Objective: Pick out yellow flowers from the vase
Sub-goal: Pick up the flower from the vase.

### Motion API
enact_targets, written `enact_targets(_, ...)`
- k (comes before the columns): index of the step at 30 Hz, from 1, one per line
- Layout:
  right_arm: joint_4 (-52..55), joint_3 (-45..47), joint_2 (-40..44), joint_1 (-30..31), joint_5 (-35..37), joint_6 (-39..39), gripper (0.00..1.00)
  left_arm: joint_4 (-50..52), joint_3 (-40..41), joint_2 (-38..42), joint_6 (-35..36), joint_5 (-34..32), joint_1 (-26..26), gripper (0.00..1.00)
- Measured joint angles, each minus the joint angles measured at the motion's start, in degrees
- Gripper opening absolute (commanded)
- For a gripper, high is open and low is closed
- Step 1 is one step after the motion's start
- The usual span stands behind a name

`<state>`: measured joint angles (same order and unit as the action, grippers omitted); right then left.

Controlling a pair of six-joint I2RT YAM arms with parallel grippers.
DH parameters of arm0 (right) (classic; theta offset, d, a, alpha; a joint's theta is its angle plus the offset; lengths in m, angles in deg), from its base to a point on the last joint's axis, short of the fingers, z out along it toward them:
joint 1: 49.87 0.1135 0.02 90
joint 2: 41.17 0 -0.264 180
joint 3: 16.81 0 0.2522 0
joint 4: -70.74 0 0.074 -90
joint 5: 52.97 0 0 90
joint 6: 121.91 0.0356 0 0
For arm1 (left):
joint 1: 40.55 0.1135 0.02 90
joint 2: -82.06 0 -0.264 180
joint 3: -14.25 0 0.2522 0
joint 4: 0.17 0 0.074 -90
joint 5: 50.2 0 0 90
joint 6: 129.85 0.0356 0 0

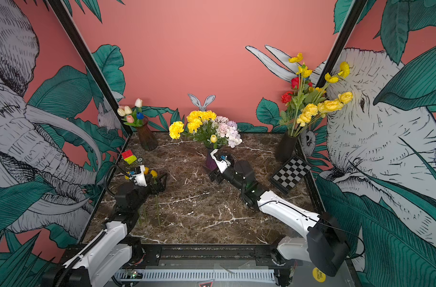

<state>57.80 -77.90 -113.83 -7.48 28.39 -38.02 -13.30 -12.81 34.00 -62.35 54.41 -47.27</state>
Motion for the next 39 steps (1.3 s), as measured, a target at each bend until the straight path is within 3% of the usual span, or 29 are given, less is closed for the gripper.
enact_targets(8,7.93,-14.75,-8.11,1.25,-1.38,-7.85,0.72,0.42,-0.02,1.07,0.0,0.13,-0.26,0.99)
enact_targets(20,14.73,-33.14,-20.87,3.39,-1.84,-16.72,0.63,0.42,-0.02,1.22,0.0,1.03,-0.33,0.99)
enact_targets(39,17.4,-45.51,-32.63,3.39,5.33,-21.97,0.52,0.39,-0.02,1.25,0.0,1.09,-0.37,0.99)
